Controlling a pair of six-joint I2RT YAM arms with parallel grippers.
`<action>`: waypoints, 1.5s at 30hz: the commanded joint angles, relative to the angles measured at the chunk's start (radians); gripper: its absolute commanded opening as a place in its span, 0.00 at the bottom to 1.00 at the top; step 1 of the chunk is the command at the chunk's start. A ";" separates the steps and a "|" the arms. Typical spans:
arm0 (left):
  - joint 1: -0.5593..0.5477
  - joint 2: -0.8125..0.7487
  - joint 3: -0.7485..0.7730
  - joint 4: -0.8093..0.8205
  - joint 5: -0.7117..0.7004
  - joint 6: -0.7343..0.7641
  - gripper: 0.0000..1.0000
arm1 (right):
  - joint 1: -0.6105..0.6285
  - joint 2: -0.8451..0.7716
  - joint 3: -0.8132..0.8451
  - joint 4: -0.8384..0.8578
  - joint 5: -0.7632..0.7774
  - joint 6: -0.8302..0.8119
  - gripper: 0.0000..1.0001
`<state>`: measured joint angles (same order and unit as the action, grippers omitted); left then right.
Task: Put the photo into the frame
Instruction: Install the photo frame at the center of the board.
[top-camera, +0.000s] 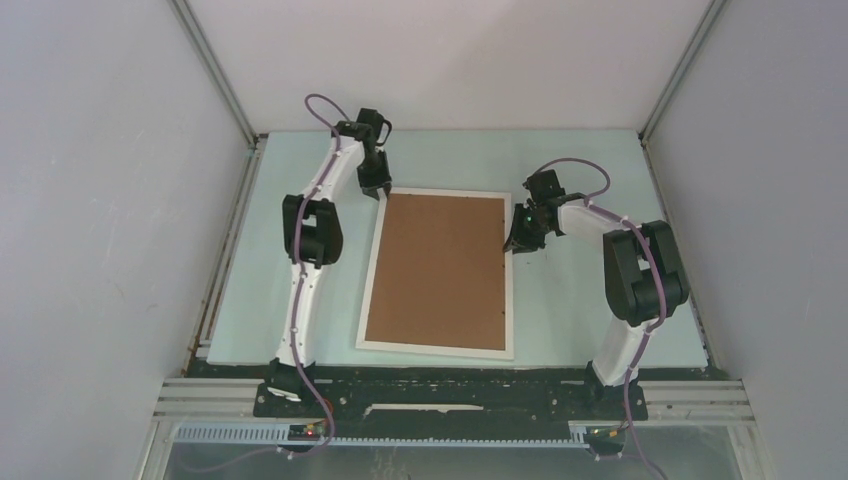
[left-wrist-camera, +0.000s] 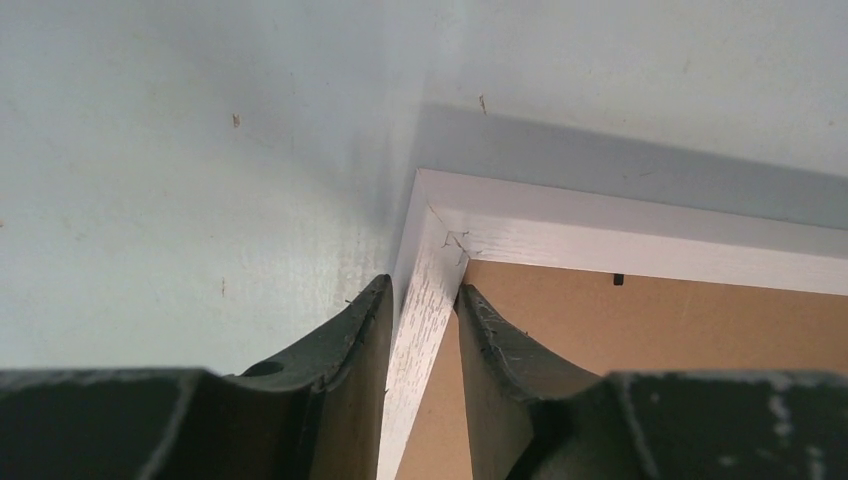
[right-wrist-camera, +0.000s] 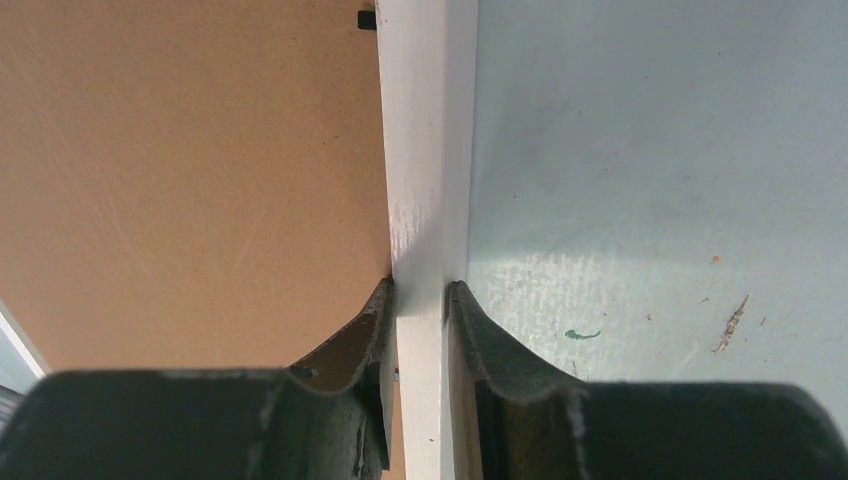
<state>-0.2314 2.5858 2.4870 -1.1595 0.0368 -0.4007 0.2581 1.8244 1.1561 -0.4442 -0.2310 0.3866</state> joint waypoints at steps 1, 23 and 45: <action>-0.048 0.070 0.053 -0.112 -0.081 0.021 0.38 | 0.036 -0.047 -0.006 0.036 -0.057 0.000 0.26; -0.045 -0.193 -0.077 0.077 0.155 0.009 0.63 | 0.059 -0.054 -0.006 0.022 -0.019 -0.006 0.26; 0.108 -0.264 -0.271 0.180 0.213 0.066 0.63 | 0.064 -0.031 -0.005 0.035 -0.034 -0.007 0.26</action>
<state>-0.1085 2.2356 2.1456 -0.9508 0.2810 -0.3817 0.3077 1.8076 1.1446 -0.4446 -0.2115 0.3832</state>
